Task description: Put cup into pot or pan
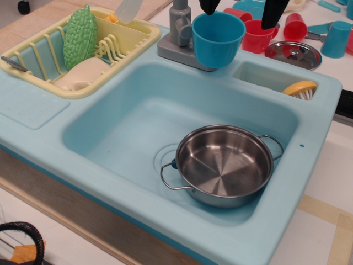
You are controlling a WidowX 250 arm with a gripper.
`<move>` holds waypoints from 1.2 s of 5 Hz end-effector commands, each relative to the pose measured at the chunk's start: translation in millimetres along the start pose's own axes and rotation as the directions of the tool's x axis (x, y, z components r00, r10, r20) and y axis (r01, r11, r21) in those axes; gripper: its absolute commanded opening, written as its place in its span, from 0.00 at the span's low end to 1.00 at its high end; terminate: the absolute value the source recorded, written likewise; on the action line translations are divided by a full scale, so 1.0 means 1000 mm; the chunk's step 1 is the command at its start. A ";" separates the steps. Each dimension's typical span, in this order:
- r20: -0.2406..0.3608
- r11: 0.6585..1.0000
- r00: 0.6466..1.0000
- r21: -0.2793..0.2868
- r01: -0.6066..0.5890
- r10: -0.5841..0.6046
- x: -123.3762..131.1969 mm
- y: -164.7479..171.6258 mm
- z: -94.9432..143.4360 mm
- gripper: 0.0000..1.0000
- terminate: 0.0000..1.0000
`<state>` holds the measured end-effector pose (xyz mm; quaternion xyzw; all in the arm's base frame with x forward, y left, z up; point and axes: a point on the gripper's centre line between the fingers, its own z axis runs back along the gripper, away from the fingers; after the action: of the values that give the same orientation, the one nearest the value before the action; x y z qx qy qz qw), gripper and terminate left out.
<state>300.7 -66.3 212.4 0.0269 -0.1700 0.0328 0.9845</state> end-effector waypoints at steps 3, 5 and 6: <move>0.025 0.976 0.976 0.026 0.218 -0.218 0.020 0.000 -0.010 1.00 0.00; 0.008 0.972 0.973 -0.026 0.233 -0.233 0.028 0.006 -0.033 1.00 0.00; -0.003 0.972 0.974 -0.065 0.227 -0.228 0.028 0.009 -0.048 1.00 0.00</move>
<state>343.2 -55.5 159.5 -0.0005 -0.1419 -0.0882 0.9860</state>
